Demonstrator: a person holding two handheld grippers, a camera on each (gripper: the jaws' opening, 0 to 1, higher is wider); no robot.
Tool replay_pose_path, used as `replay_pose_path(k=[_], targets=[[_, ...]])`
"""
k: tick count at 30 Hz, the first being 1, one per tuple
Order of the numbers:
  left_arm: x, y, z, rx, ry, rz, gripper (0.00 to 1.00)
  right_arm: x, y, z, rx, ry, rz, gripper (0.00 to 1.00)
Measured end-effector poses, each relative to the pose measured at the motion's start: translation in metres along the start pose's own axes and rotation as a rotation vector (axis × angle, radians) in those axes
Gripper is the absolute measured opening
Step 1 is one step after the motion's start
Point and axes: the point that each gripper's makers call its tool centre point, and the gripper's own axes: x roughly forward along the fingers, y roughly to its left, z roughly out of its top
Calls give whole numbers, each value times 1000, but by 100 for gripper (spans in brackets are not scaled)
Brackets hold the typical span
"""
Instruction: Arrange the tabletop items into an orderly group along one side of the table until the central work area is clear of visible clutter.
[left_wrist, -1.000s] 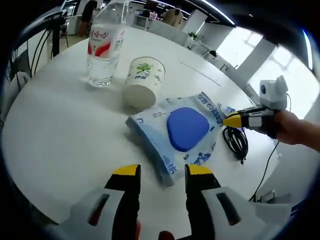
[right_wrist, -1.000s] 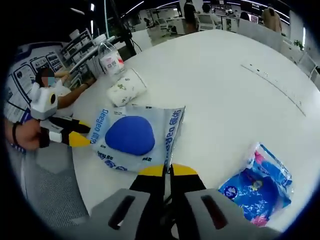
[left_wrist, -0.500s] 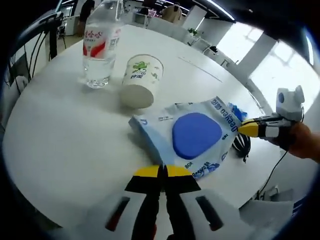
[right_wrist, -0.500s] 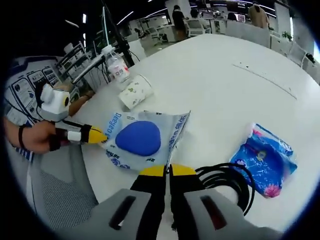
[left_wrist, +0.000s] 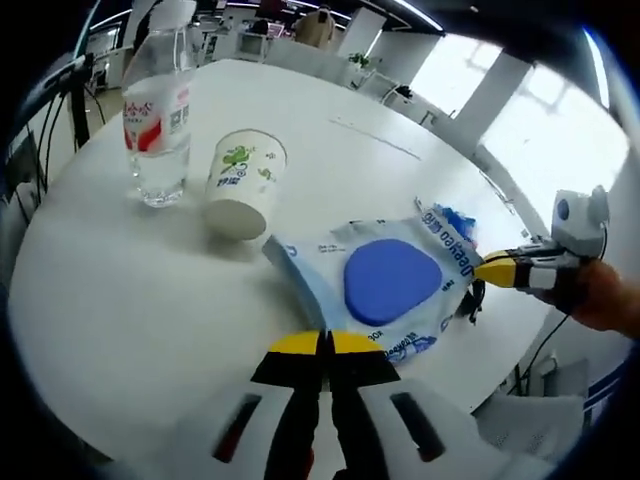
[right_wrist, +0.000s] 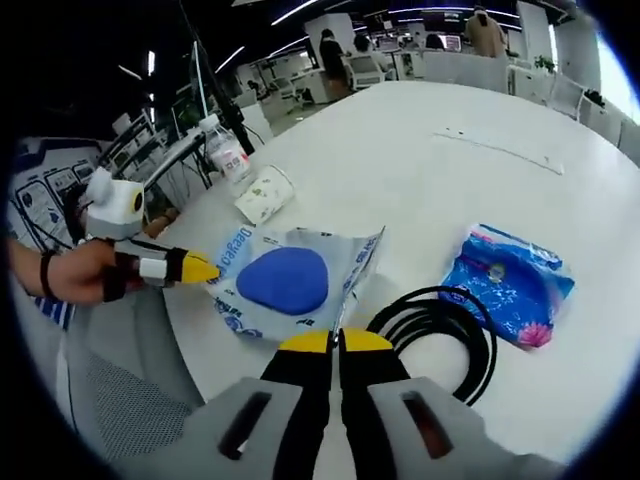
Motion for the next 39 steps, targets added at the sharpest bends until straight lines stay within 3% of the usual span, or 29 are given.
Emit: replay_pose_path(k=[9, 20, 31, 39], targets=[[6, -8, 24, 4, -28, -21, 0, -9, -4, -3, 49, -38, -29, 0], [24, -8, 60, 16, -58, -19, 0, -6, -14, 12, 95, -80, -43, 0], [47, 0, 98, -2, -85, -15, 0, 14, -33, 34, 132, -110, -47, 0], [62, 9, 105, -9, -68, -4, 0, 35, -42, 34, 209, -107, -46, 0]])
